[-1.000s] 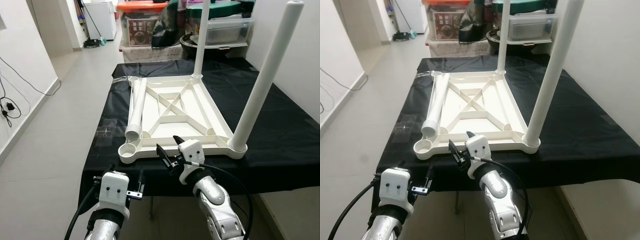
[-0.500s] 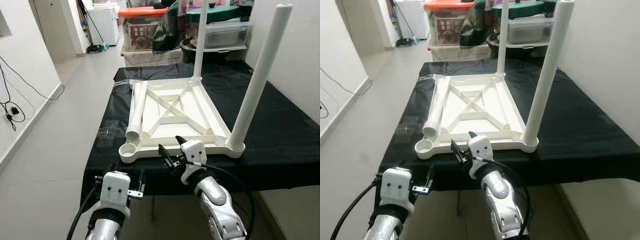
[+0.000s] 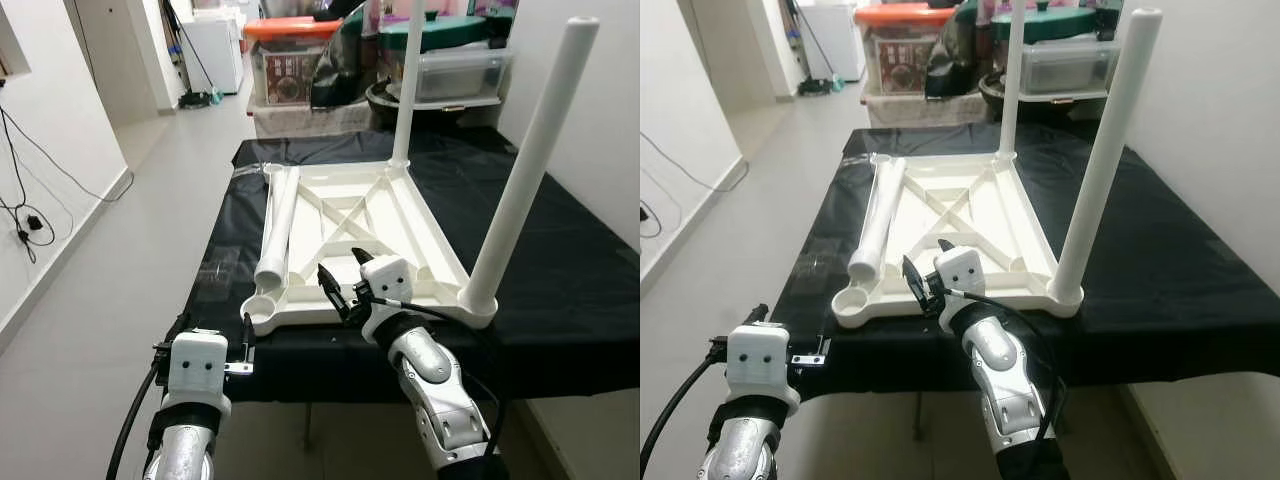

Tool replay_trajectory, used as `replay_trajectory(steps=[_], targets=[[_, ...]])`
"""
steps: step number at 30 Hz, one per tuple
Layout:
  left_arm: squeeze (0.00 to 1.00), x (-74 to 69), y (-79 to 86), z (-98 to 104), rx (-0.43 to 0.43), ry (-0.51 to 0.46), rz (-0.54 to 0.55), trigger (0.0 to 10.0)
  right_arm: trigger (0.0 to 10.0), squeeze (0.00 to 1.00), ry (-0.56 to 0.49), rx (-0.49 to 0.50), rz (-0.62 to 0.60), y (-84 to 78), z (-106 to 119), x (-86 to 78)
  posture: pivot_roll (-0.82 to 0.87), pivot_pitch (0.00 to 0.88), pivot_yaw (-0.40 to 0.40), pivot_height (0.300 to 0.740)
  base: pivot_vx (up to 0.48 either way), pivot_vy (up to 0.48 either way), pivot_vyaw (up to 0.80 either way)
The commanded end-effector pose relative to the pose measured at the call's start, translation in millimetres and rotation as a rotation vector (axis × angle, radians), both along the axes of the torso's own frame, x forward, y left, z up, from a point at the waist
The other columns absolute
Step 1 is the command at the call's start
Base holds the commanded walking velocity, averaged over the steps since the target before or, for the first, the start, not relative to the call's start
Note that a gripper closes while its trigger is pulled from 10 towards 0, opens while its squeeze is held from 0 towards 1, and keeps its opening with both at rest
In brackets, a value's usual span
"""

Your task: Building children table

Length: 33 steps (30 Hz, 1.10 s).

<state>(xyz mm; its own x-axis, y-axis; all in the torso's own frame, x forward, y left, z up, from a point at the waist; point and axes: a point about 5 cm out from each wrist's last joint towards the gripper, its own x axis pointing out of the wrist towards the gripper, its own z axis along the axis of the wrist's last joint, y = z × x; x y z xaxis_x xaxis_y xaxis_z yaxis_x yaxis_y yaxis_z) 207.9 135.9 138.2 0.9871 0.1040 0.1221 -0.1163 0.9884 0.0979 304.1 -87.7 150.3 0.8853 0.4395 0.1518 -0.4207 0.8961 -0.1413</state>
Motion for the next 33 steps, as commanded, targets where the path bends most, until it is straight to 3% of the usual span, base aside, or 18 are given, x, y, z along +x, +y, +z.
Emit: replay_trajectory(steps=[1,14,24,29,31,32,33], targets=[[0.00,0.9,1.3,1,0.020,-0.005,0.009,10.0,10.0,0.00,0.013,0.009,0.006,1.6,-3,-0.2,-0.01,0.000,0.013,0.740,0.285,0.000,0.00],[0.00,3.0,6.4,5,0.020,-0.019,0.028,10.0,10.0,0.00,0.029,0.005,0.008,2.7,-9,-0.3,0.00,0.000,0.013,0.740,0.284,0.000,0.00],[0.00,6.0,9.7,11,0.027,-0.032,0.025,10.0,10.0,0.00,0.038,0.000,0.003,3.3,-12,-0.7,0.01,0.007,0.010,0.740,0.000,0.000,0.00],[0.00,11.9,11.9,14,-0.011,-0.020,-0.037,10.0,10.0,0.00,0.077,0.033,-0.042,3.6,-6,9.8,0.01,0.008,0.010,0.740,0.000,0.000,0.00],[0.00,11.8,10.1,11,-0.005,0.002,-0.058,10.0,10.0,0.00,0.112,0.076,-0.070,2.1,1,20.6,0.00,0.010,0.015,0.740,0.000,0.000,0.00],[0.00,11.8,7.1,5,-0.005,0.042,-0.082,10.0,10.0,0.00,0.177,0.089,-0.079,1.6,3,29.9,0.01,0.013,0.008,0.740,0.000,0.000,0.00],[0.00,11.8,7.1,5,-0.005,0.042,-0.082,10.0,10.0,0.00,0.177,0.089,-0.079,1.6,3,29.9,0.01,0.013,0.008,0.740,0.000,0.000,0.00]])
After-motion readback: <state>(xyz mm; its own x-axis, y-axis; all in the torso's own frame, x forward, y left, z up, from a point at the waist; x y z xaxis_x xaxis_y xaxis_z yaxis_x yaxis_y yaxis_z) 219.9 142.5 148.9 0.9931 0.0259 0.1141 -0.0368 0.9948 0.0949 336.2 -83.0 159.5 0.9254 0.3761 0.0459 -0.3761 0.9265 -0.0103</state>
